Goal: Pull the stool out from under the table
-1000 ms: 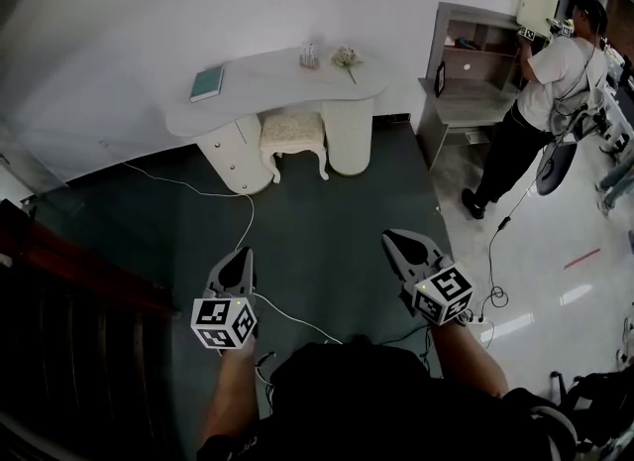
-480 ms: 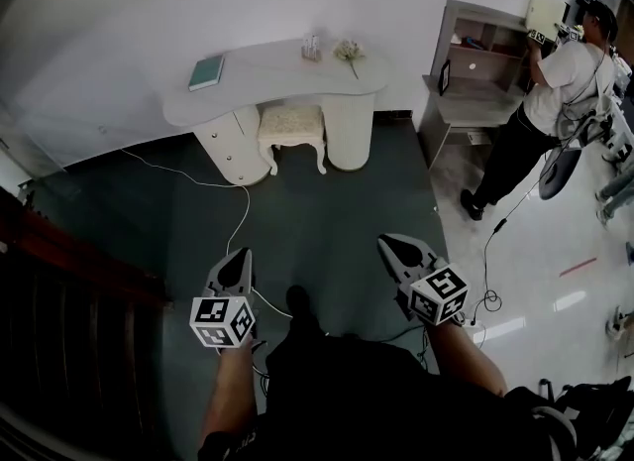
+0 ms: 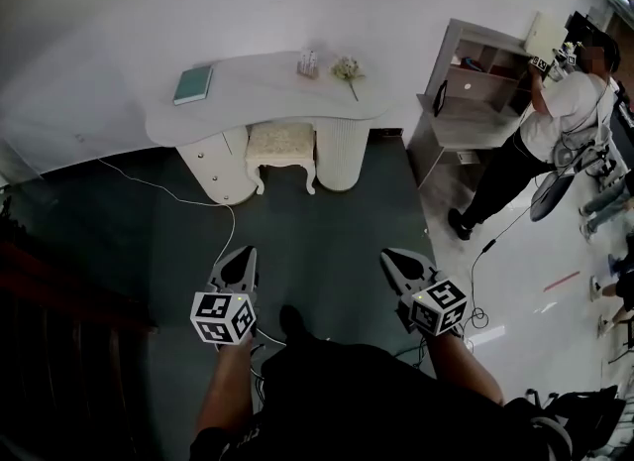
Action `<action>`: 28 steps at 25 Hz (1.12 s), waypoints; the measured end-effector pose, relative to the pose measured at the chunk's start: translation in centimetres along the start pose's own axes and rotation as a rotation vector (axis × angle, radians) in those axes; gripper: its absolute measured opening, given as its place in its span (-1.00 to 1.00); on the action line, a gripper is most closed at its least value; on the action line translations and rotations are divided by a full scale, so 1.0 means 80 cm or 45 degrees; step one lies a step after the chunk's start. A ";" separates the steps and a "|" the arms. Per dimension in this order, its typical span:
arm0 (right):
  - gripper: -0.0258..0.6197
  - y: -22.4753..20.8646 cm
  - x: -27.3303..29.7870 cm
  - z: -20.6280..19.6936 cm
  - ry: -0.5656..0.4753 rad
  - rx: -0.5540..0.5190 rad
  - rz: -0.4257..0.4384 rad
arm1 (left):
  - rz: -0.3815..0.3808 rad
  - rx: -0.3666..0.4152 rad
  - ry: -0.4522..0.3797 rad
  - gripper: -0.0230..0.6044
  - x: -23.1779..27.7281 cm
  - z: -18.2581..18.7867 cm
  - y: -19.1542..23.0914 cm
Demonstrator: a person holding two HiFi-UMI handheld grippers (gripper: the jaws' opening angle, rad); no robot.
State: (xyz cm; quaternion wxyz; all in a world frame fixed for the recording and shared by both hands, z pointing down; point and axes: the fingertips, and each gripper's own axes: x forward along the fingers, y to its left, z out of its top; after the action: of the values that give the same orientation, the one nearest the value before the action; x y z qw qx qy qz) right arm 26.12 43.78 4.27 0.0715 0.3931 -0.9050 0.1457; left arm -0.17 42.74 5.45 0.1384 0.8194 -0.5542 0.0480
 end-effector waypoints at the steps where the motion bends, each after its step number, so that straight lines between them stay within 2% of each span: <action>1: -0.91 -0.004 0.017 0.004 0.008 0.011 -0.009 | -0.021 -0.003 0.004 -0.89 0.015 0.004 0.012; 6: -0.91 -0.010 0.116 0.031 0.022 0.039 -0.053 | -0.097 0.013 0.010 -0.89 0.076 0.028 0.087; 11: -0.91 -0.001 0.215 0.054 0.044 0.003 -0.056 | -0.100 0.024 0.015 -0.89 0.101 0.045 0.176; 15: -0.91 0.016 0.283 0.064 0.039 -0.008 -0.026 | -0.095 0.008 0.053 -0.89 0.109 0.040 0.233; 21: -0.91 0.019 0.343 0.060 0.132 -0.041 0.023 | -0.043 -0.069 0.055 -0.89 0.115 0.032 0.282; 28: -0.91 -0.007 0.399 0.074 0.143 -0.056 0.085 | -0.002 -0.096 0.064 -0.89 0.153 0.029 0.306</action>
State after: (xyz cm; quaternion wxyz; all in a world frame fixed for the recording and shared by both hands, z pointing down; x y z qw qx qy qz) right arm 4.71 19.49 6.58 0.1258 0.3524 -0.9152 0.1498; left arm -18.20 22.63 10.33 0.1832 0.8127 -0.5512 0.0473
